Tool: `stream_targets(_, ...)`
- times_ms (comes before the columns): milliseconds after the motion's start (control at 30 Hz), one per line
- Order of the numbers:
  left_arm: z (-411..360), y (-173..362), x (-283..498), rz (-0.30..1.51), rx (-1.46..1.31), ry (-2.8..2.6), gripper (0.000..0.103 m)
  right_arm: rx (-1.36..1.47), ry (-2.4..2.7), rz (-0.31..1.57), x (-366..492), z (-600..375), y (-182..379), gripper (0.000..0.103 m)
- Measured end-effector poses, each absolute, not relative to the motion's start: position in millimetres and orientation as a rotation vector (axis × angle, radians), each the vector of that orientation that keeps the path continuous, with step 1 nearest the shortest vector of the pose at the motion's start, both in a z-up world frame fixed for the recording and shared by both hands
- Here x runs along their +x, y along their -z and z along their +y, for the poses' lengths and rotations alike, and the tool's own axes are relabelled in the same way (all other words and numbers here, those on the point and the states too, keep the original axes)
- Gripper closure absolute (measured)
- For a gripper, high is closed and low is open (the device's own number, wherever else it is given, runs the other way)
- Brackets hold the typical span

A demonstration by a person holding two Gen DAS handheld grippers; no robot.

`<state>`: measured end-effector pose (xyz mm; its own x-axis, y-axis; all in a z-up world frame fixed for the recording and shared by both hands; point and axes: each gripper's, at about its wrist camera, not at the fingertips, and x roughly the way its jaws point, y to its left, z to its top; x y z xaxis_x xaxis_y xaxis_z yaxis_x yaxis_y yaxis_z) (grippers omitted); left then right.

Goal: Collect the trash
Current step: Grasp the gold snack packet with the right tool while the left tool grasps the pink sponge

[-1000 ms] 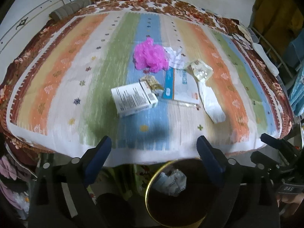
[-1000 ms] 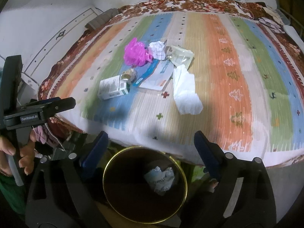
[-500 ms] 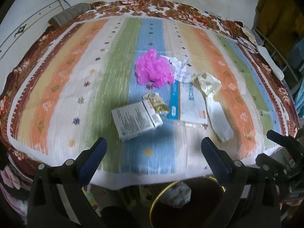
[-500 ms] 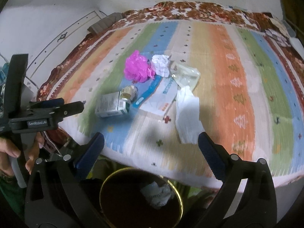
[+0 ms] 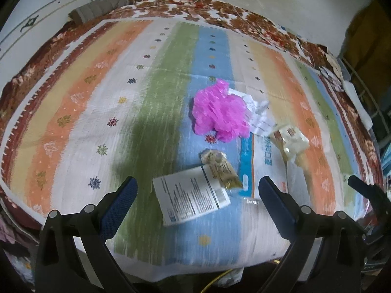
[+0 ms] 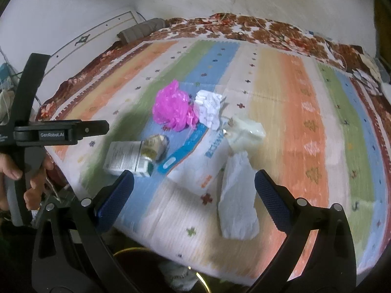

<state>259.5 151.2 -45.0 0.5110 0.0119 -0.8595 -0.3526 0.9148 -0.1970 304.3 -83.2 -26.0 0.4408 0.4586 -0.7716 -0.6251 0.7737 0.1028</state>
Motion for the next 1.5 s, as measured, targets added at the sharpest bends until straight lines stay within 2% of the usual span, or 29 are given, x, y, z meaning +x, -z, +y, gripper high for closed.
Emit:
stream_targets(533, 197, 78, 306, 0.993, -0.488, -0.197, 0.007, -0.298, -0.811, 0.891, 318, -25, 61, 0.009)
stream_targets(800, 201, 92, 332, 1.008, -0.479, -0.121, 0.013, -0.29, -0.876, 0.96, 321, 7, 86, 0.013)
stream_targets(867, 204, 97, 336, 1.016, -0.482, -0.117, 0.016, -0.286, -0.882, 0.977, 323, 15, 93, 0.023)
stream_targets(933, 207, 102, 342, 1.018, -0.493, -0.096, 0.019, -0.278, -0.89, 0.989, 325, 18, 98, 0.024)
stream_targets(1167, 215, 116, 358, 0.988, -0.593, -0.019, 0.028, -0.224, -0.888, 1.056, 338, 27, 117, 0.043)
stream_targets(1300, 216, 125, 368, 0.991, -0.619, 0.006, 0.037, -0.208, -0.904, 1.082, 341, 32, 125, 0.054)
stream_targets(1367, 213, 133, 373, 1.003, -0.625, 0.029, 0.044, -0.196, -0.91, 1.097, 342, 34, 128, 0.065)
stream_targets(1467, 206, 137, 377, 1.014, -0.607, 0.045, 0.061, -0.182, -0.906, 1.107, 343, 36, 132, 0.075)
stream_targets(1500, 204, 137, 378, 1.007, -0.614, 0.06, 0.076, -0.174, -0.904, 1.111, 343, 37, 133, 0.076)
